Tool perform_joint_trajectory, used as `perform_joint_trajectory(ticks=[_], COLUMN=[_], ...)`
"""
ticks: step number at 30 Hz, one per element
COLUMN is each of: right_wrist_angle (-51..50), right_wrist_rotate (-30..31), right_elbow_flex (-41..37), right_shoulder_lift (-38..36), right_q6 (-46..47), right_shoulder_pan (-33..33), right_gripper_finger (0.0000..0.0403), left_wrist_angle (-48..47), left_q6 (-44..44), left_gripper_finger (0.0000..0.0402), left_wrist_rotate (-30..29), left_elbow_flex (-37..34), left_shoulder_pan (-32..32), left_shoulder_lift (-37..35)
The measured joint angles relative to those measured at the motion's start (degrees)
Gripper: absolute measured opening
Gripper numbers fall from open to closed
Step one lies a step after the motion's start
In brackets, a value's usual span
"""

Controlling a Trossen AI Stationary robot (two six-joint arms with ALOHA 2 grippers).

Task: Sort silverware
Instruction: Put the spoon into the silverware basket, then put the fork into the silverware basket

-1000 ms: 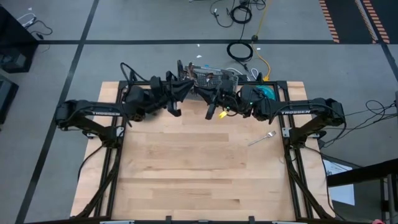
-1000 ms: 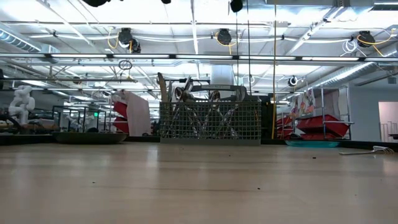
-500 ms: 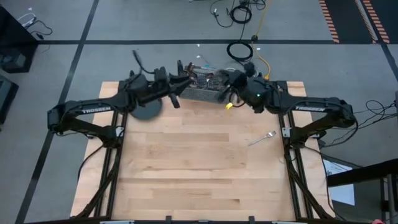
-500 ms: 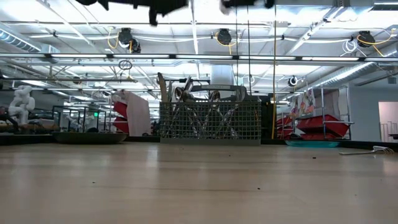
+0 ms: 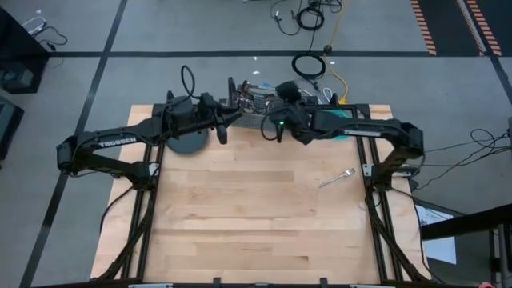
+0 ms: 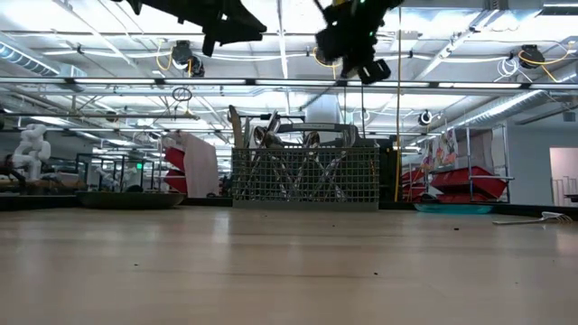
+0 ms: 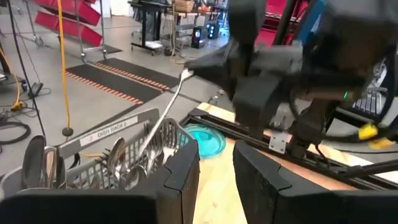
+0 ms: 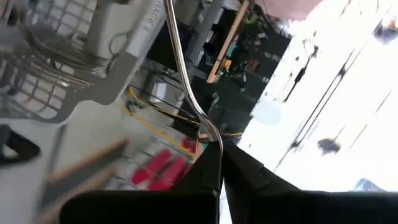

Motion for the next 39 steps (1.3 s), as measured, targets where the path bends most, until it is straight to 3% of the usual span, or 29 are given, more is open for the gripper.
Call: perform_joint_trajectory(ticks=[6,10,20,27,31,39], right_wrist_angle=[6.1,14.2,18.0,22.8,22.3,21.4], right_wrist_rotate=[0.4,-2.4,-8.6,-9.3,-10.9,-8.5], right_elbow_flex=[0.1,0.1,0.1,0.1,0.1,2.6], right_shoulder_lift=[5.8,8.6,14.8,18.2,18.0,17.3], right_q6=[-14.6,-23.6,-29.0,-29.7,-27.1,-22.2], right_shoulder_pan=[-2.0,-2.6,-5.8,-6.5,-6.3,-6.2], right_gripper_finger=[0.0000,0.0000,0.0000,0.0002,0.0033,0.0152], left_wrist_angle=[-2.3,-4.4,-7.2,-7.3,-7.3,-7.3], left_q6=[0.0,0.0,0.0,0.1,0.1,0.1], left_gripper_finger=[0.0105,0.0105,0.0105,0.0105,0.0105,0.0105], left_wrist_rotate=[0.0,0.0,0.0,0.0,0.0,0.0], left_elbow_flex=[0.0,0.0,0.0,0.0,0.0,0.0], left_shoulder_pan=[0.0,0.0,0.0,0.0,0.0,0.0], left_shoulder_lift=[-0.4,-0.4,-0.4,-0.4,-0.4,-0.4])
